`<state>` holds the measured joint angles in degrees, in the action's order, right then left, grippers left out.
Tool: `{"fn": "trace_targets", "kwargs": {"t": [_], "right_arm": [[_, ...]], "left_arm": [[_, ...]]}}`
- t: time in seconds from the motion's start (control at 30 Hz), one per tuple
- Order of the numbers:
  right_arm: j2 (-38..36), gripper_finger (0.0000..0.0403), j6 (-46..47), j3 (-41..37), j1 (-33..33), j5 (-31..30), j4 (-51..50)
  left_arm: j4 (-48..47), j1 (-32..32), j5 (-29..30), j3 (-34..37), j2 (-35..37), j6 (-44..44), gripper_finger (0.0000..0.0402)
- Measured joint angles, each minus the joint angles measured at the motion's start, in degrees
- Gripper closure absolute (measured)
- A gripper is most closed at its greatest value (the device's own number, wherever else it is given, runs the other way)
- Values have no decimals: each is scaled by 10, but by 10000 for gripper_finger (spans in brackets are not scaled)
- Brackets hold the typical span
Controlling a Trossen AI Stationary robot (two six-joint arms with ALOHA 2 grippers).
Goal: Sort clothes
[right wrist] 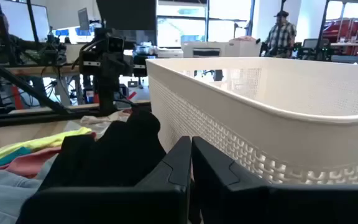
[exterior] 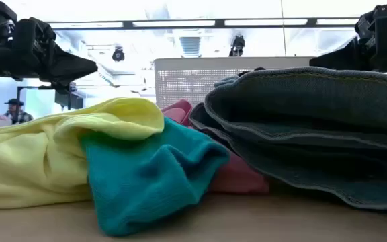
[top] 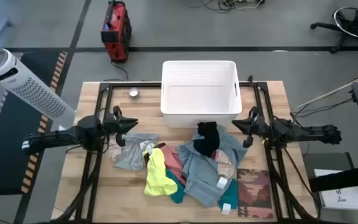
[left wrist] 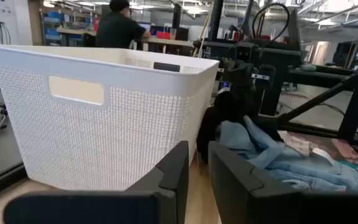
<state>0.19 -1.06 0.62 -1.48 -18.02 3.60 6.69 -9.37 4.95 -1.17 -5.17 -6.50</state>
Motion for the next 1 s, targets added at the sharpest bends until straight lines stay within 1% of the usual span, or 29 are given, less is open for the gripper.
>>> {"fn": "trace_targets", "kwargs": {"t": [0.47, 0.53, 0.67, 0.77, 0.9, 1.0], "right_arm": [[0, 403, -5, 0, 0, 0, 0], [0, 403, -67, 0, 0, -1, 0], [0, 403, -241, 0, 0, 0, 0], [0, 403, -334, 0, 0, 0, 0], [0, 403, -403, 0, 0, 0, 0], [0, 403, -406, 0, 0, 0, 0]], "left_arm": [[-17, 0, 0, 0, 0, 6, 351], [-17, 0, 0, 0, 0, 6, 351], [-17, 0, 0, 0, 0, 6, 351], [-17, 0, 0, 0, 0, 6, 351], [-17, 0, 0, 0, 0, 6, 351], [-17, 0, 0, 0, 0, 6, 351]]}}
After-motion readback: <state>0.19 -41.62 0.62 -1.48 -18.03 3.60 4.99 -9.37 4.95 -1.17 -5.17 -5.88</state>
